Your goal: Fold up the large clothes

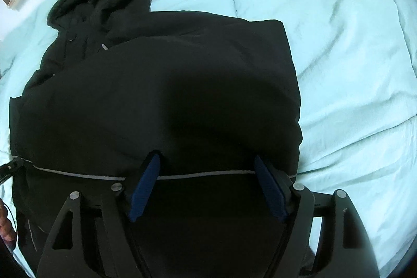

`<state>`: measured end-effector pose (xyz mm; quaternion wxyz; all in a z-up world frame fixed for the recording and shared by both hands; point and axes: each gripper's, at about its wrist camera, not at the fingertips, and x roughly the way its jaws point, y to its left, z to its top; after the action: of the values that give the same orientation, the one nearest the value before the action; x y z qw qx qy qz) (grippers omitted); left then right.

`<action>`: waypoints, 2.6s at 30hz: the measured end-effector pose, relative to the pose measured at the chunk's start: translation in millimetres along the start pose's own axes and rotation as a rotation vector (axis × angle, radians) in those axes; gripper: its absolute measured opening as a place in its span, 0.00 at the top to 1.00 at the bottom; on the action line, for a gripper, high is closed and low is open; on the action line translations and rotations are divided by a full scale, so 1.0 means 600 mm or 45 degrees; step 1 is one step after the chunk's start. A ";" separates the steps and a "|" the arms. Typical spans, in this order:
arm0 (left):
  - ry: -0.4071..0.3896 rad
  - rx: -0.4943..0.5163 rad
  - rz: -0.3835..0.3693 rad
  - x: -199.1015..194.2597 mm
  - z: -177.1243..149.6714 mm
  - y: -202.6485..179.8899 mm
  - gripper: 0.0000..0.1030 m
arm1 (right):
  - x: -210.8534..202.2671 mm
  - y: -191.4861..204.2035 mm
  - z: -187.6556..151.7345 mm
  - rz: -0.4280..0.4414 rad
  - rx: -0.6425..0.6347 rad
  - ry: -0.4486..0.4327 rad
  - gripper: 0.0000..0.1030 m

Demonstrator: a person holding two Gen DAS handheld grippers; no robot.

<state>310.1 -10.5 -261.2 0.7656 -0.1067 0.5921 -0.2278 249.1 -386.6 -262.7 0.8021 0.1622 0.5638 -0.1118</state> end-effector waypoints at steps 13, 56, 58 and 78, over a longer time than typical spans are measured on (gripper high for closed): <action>-0.138 0.161 0.049 -0.079 -0.024 -0.116 0.53 | -0.111 -0.003 -0.067 0.081 -0.153 -0.076 0.25; -0.247 0.008 0.024 0.089 0.439 -0.089 0.60 | 0.013 0.072 0.402 0.343 0.000 -0.294 0.26; -0.247 -0.010 -0.007 0.106 0.451 -0.084 0.59 | 0.032 0.070 0.409 0.350 0.014 -0.271 0.26; -0.124 -0.184 -0.113 0.170 0.431 0.037 0.85 | 0.169 0.006 0.403 0.428 0.047 -0.134 0.85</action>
<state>581.8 -66.9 -286.8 0.7730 -0.1986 0.5638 -0.2127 494.5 -476.3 -282.1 0.8347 0.2629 0.4839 0.0052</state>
